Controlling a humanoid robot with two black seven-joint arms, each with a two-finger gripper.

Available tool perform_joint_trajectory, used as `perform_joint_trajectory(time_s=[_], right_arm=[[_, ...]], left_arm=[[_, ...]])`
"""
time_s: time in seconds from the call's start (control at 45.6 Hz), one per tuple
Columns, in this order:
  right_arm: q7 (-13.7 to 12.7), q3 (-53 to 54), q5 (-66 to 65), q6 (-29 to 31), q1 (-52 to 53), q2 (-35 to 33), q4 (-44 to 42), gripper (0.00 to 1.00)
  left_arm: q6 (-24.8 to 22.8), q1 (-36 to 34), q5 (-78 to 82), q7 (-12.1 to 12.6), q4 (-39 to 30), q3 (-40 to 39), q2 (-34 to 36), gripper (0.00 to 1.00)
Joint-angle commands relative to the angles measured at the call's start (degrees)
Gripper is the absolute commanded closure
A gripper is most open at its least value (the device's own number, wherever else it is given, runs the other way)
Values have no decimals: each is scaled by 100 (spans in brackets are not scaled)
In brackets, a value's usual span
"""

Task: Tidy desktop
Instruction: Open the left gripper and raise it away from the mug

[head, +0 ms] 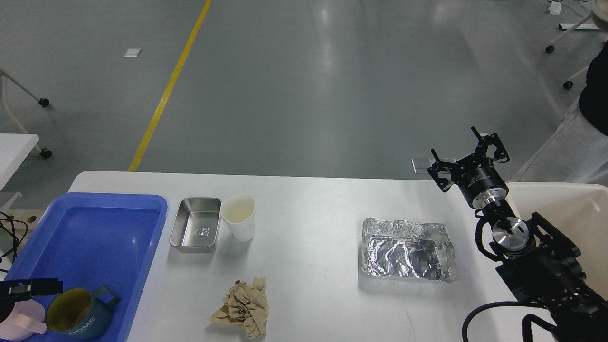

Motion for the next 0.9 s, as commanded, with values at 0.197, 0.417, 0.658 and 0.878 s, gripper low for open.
perform_joint_trajectory(time_s=[0.197,0.417,0.658,0.878], right_arm=[[0,0,0,-1,1,0,7,0],[0,9,0,-1,-7,0,7,0],[0,9,0,-10,1,9,7,0],[0,9,0,-18,1,17,7,0]], left_arm=[[-100,-70,-14,-253,-577,-736,302,8],[-1022,-113,-277,-262,-683,-2168,232,6],[-1726,-913,-1684,-226,-657,-2530,592,6],[-1840,-1256,-2035,-279,-648,-2548,715,5]])
